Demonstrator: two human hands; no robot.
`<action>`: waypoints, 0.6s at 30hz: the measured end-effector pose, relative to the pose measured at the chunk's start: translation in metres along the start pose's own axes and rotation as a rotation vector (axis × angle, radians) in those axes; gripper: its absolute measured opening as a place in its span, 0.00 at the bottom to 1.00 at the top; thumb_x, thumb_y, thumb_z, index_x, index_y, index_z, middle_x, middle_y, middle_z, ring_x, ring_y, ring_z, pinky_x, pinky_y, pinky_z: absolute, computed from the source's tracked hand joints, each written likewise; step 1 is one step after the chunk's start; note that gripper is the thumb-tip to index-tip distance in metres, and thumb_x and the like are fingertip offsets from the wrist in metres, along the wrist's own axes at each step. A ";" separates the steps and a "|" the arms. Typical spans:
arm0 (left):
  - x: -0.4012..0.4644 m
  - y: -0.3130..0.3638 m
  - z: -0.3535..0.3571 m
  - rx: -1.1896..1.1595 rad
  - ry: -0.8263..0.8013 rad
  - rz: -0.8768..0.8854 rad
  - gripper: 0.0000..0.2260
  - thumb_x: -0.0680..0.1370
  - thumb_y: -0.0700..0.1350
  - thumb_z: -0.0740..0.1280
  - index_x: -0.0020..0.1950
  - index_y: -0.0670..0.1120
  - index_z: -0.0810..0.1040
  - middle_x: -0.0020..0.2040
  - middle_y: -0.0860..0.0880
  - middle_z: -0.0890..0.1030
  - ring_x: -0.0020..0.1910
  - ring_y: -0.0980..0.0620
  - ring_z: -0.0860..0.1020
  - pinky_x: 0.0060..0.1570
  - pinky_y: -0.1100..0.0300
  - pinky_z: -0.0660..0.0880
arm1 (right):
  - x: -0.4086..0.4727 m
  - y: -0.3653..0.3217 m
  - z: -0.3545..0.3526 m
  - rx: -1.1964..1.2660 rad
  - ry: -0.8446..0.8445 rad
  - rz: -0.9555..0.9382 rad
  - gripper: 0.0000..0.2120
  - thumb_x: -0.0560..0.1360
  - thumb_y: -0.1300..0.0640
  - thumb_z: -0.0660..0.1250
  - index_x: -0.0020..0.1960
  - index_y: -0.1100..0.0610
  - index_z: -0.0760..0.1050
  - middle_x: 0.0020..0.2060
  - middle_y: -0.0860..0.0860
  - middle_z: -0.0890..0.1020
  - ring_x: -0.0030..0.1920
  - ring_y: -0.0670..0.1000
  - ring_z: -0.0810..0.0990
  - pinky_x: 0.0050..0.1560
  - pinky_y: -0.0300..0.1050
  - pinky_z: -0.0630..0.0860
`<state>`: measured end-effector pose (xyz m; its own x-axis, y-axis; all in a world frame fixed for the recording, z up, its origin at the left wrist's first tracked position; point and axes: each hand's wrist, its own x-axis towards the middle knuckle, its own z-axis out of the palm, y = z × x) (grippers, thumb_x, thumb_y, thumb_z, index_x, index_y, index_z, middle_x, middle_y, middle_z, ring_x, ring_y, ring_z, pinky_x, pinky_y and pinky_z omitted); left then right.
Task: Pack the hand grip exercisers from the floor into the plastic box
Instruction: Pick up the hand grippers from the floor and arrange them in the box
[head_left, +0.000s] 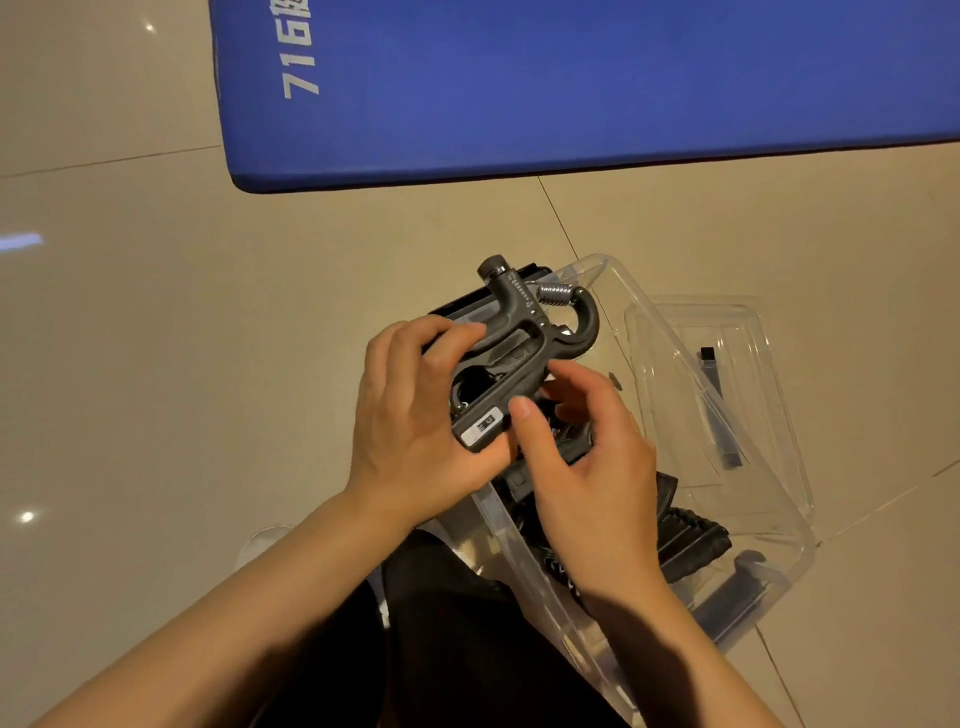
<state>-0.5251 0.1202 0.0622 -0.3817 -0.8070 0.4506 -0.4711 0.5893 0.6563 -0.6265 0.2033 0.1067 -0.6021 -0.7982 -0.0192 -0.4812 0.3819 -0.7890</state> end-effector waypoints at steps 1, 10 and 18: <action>0.003 0.006 0.004 -0.028 0.013 -0.047 0.28 0.67 0.52 0.73 0.61 0.46 0.66 0.57 0.44 0.74 0.56 0.45 0.71 0.54 0.56 0.70 | 0.004 -0.005 0.000 0.031 0.040 0.016 0.18 0.71 0.39 0.64 0.59 0.42 0.72 0.47 0.36 0.79 0.54 0.41 0.76 0.60 0.53 0.70; -0.009 0.027 0.016 -0.186 -0.318 0.006 0.34 0.68 0.56 0.71 0.69 0.51 0.60 0.66 0.48 0.67 0.64 0.50 0.68 0.61 0.52 0.68 | 0.055 0.007 -0.018 0.147 0.140 0.159 0.23 0.69 0.66 0.72 0.57 0.47 0.69 0.48 0.42 0.79 0.44 0.36 0.79 0.47 0.37 0.78; -0.003 -0.038 -0.010 0.049 -0.351 -0.147 0.34 0.71 0.67 0.61 0.72 0.52 0.63 0.73 0.48 0.63 0.71 0.48 0.61 0.67 0.50 0.58 | 0.108 0.023 -0.065 -0.499 -0.312 -0.324 0.26 0.69 0.68 0.70 0.62 0.47 0.70 0.53 0.44 0.82 0.57 0.52 0.78 0.64 0.54 0.66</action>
<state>-0.4979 0.1001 0.0416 -0.5525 -0.8258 0.1132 -0.5752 0.4760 0.6653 -0.7439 0.1558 0.1261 -0.2012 -0.9774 -0.0649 -0.8885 0.2100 -0.4080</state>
